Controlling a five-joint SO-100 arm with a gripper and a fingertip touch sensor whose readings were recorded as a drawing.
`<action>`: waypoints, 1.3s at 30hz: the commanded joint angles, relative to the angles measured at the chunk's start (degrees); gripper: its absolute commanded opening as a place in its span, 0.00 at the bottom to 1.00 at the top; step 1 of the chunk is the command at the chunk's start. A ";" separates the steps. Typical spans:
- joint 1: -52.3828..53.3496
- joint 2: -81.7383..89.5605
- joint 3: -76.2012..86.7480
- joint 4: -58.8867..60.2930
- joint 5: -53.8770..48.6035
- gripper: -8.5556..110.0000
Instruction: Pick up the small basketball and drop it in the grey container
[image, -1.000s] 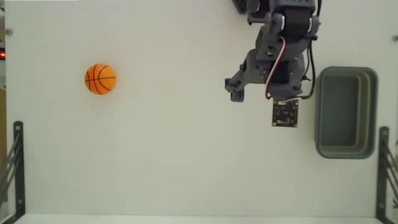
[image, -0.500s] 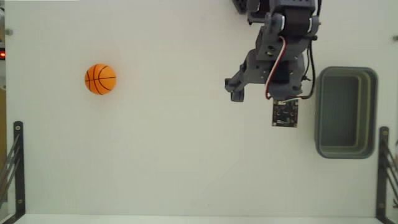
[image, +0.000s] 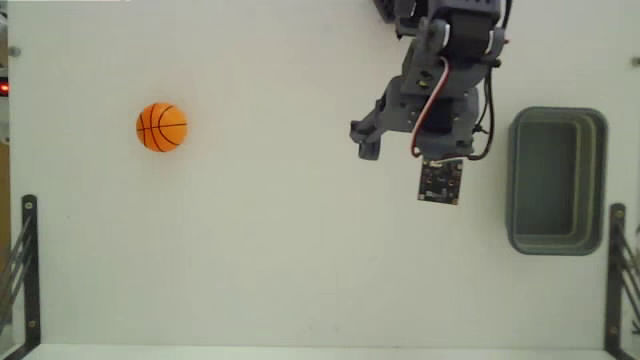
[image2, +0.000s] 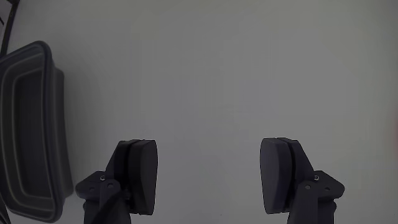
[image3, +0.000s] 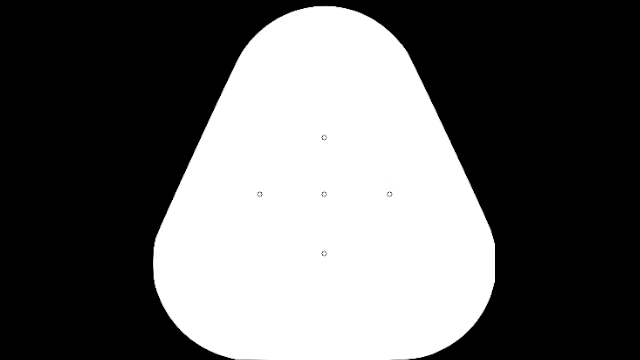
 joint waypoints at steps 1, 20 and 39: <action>3.26 1.67 -0.06 -0.22 0.26 1.00; 18.83 1.67 -0.06 -0.22 0.26 1.00; 38.56 1.67 -0.06 -0.22 0.26 1.00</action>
